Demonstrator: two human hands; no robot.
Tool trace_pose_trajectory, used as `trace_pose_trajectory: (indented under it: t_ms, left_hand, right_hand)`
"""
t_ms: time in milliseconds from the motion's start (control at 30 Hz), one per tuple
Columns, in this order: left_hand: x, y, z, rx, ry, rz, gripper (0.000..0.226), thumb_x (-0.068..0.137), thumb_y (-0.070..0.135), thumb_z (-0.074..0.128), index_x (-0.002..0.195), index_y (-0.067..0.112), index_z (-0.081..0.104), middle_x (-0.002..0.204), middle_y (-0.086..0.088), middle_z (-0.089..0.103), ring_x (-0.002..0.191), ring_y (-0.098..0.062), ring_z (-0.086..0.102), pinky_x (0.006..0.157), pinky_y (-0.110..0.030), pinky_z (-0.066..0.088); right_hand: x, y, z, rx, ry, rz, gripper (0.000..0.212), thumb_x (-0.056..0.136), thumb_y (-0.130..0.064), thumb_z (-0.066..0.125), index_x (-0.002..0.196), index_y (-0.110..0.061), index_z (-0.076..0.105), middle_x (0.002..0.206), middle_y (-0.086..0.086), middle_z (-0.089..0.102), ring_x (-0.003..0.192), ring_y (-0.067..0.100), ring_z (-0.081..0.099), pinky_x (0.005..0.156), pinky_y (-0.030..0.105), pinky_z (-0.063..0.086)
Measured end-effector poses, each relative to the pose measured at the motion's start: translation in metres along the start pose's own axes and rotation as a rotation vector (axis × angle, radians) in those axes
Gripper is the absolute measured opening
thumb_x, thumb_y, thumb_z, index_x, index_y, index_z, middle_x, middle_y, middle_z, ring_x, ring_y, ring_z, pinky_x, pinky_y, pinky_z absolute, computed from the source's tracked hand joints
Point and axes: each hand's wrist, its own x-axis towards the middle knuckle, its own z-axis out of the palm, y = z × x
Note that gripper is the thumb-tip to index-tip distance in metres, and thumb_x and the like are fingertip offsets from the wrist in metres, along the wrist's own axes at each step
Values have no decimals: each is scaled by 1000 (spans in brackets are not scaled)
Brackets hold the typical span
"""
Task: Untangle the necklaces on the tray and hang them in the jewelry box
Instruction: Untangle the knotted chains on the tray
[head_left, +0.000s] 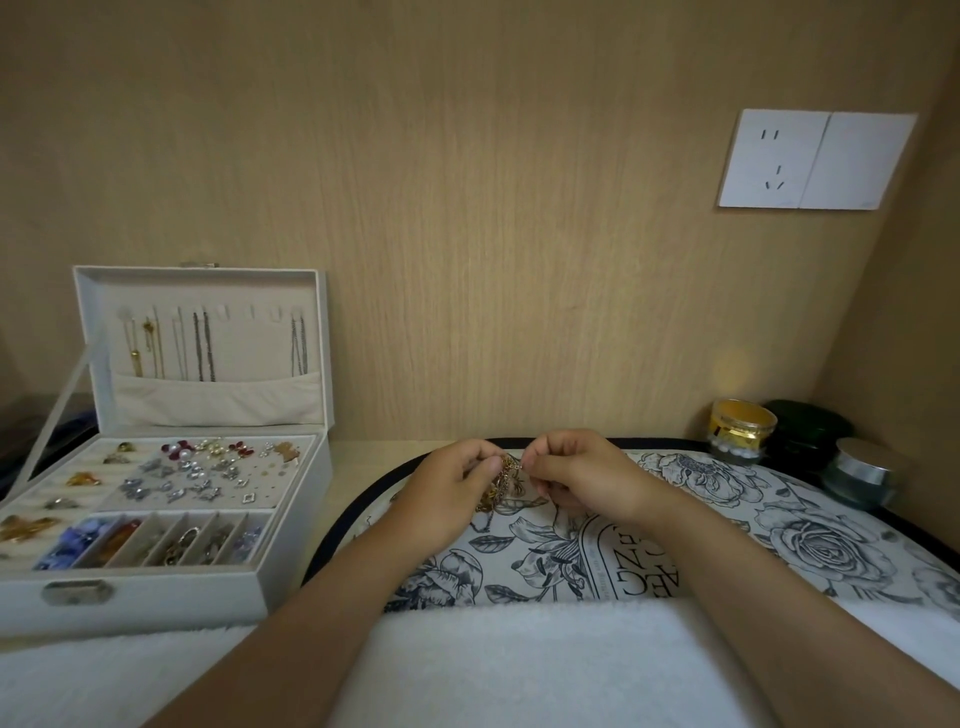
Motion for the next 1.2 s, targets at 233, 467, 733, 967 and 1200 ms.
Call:
trace_pose_trajectory:
  t_ms: [233, 467, 733, 967, 1200]
  left_hand:
    - [-3, 0, 0, 68, -18, 53, 18, 102, 27, 50, 98, 24, 68, 89, 9, 71, 83, -4, 63, 77, -27, 49]
    - [-3, 1, 0, 89, 32, 69, 22, 102, 30, 49, 90, 23, 66, 77, 9, 66, 70, 0, 58, 66, -19, 45]
    - [-5, 4, -2, 92, 18, 49, 25, 103, 33, 46, 86, 24, 62, 73, 8, 60, 66, -1, 51, 66, -28, 43]
    - [-8, 13, -2, -131, 45, 65, 19, 92, 21, 69, 109, 29, 66, 90, 12, 73, 91, 0, 66, 75, -13, 51]
    - [-3, 8, -3, -118, 61, 17, 6, 91, 23, 70, 95, 23, 75, 90, 7, 75, 87, -6, 69, 84, -24, 55]
  right_hand:
    - [-4, -1, 0, -38, 32, -38, 19, 98, -25, 64, 89, -14, 77, 76, -3, 75, 43, 9, 33, 44, 22, 27]
    - [-8, -5, 0, -37, -1, -39, 17, 95, -23, 66, 83, -17, 77, 80, -5, 76, 46, 8, 43, 46, 21, 35]
    - [-5, -7, 5, 50, 105, -6, 13, 93, -20, 68, 87, -11, 75, 78, 0, 71, 50, 11, 51, 46, 21, 34]
    - [-7, -11, 6, 51, 77, -2, 28, 99, -28, 60, 77, -15, 70, 57, -8, 60, 48, 11, 44, 48, 24, 30]
    - [-7, -12, 8, -62, 113, -26, 29, 100, -30, 60, 79, -12, 69, 56, -3, 55, 37, 4, 37, 41, 20, 30]
